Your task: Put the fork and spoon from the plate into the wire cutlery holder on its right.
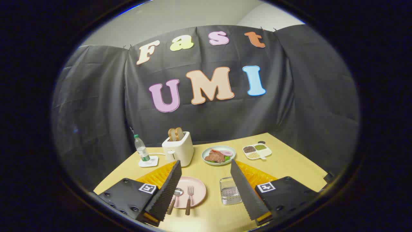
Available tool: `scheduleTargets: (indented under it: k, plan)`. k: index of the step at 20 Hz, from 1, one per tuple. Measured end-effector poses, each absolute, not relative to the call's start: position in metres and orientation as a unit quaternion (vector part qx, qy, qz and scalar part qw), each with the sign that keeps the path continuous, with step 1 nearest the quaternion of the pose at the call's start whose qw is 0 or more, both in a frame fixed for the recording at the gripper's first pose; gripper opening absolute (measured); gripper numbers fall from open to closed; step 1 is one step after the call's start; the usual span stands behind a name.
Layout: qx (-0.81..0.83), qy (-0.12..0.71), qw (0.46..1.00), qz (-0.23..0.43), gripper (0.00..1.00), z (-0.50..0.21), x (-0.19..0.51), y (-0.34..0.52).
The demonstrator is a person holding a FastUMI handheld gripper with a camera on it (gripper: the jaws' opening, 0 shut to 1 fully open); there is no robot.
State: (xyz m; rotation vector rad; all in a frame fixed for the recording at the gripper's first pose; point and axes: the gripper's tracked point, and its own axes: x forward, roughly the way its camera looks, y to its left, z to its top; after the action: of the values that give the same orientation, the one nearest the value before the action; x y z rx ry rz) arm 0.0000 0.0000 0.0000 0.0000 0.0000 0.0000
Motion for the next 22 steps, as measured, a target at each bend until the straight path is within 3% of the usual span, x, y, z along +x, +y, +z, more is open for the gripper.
scheduleTargets:
  k: [22]
  plan:
    - [-0.022,0.020,1.000,-0.004,0.97,-0.018,0.001,0.005]
